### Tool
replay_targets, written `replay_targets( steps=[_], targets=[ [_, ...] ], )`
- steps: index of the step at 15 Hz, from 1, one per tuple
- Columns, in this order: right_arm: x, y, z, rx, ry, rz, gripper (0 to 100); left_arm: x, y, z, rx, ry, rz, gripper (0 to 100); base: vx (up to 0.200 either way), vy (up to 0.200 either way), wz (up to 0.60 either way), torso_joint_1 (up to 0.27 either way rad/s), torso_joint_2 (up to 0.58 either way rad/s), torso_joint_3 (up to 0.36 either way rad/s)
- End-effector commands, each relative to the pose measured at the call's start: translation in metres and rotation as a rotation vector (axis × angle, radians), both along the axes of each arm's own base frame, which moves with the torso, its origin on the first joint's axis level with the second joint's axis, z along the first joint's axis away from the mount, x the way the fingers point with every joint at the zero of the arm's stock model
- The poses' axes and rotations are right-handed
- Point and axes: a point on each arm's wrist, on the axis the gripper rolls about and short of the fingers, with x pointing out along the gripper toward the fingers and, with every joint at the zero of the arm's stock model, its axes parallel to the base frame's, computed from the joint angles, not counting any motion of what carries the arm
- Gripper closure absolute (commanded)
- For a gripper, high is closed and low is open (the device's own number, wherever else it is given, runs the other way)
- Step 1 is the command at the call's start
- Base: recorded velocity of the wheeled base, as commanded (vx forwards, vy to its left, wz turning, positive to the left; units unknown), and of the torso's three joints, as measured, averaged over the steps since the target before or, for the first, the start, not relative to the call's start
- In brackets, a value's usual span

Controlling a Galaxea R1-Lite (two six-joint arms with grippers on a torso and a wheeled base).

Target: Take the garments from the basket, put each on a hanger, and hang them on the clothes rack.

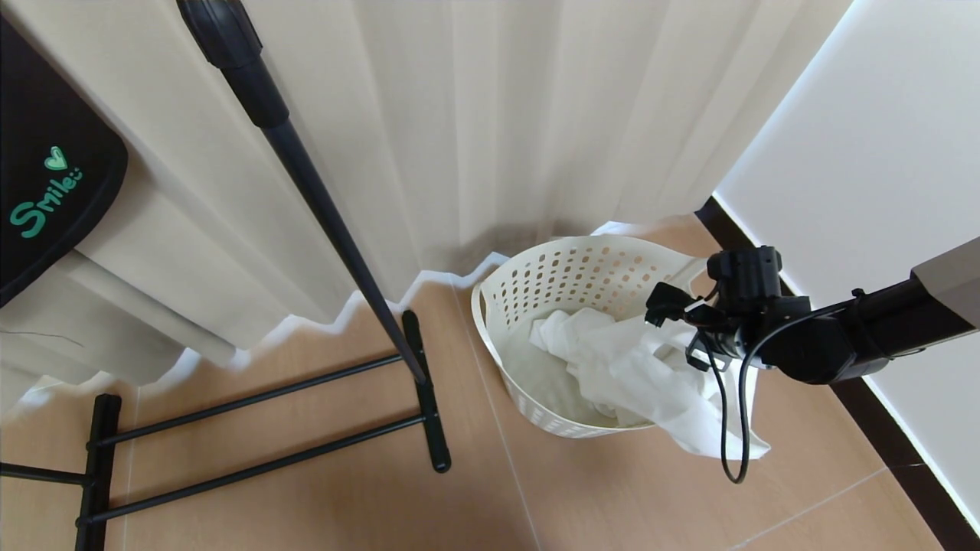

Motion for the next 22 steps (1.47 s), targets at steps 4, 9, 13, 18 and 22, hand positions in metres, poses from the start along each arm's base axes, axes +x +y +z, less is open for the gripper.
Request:
replay_targets(
  steps=[4, 9, 13, 18, 22],
  targets=[
    [0.008, 0.002, -0.003, 0.014, -0.011, -0.009, 0, 0.0, 0.0, 0.0, 0.0, 0.002, 0.0, 0, 0.0, 0.0, 0.0, 0.0, 0.0, 0.0],
    [0.01, 0.0, -0.003, 0.033, -0.019, -0.022, 100, 0.0, 0.0, 0.0, 0.0, 0.002, 0.0, 0, 0.0, 0.0, 0.0, 0.0, 0.0, 0.0],
    [0.006, 0.0, 0.002, 0.164, -0.061, -0.066, 100, 0.0, 0.0, 0.0, 0.0, 0.002, 0.0, 0, 0.0, 0.0, 0.0, 0.0, 0.0, 0.0],
    [-0.069, 0.019, 0.089, 0.714, -0.264, -0.017, 100, 0.0, 0.0, 0.0, -0.002, 0.002, 0.005, 0, 0.0, 0.0, 0.0, 0.0, 0.0, 0.0],
    [-0.16, 0.036, 0.148, 0.982, -0.367, 0.163, 100, 0.0, 0.0, 0.0, -0.002, 0.002, 0.005, 0, 0.0, 0.0, 0.0, 0.0, 0.0, 0.0]
  ],
)
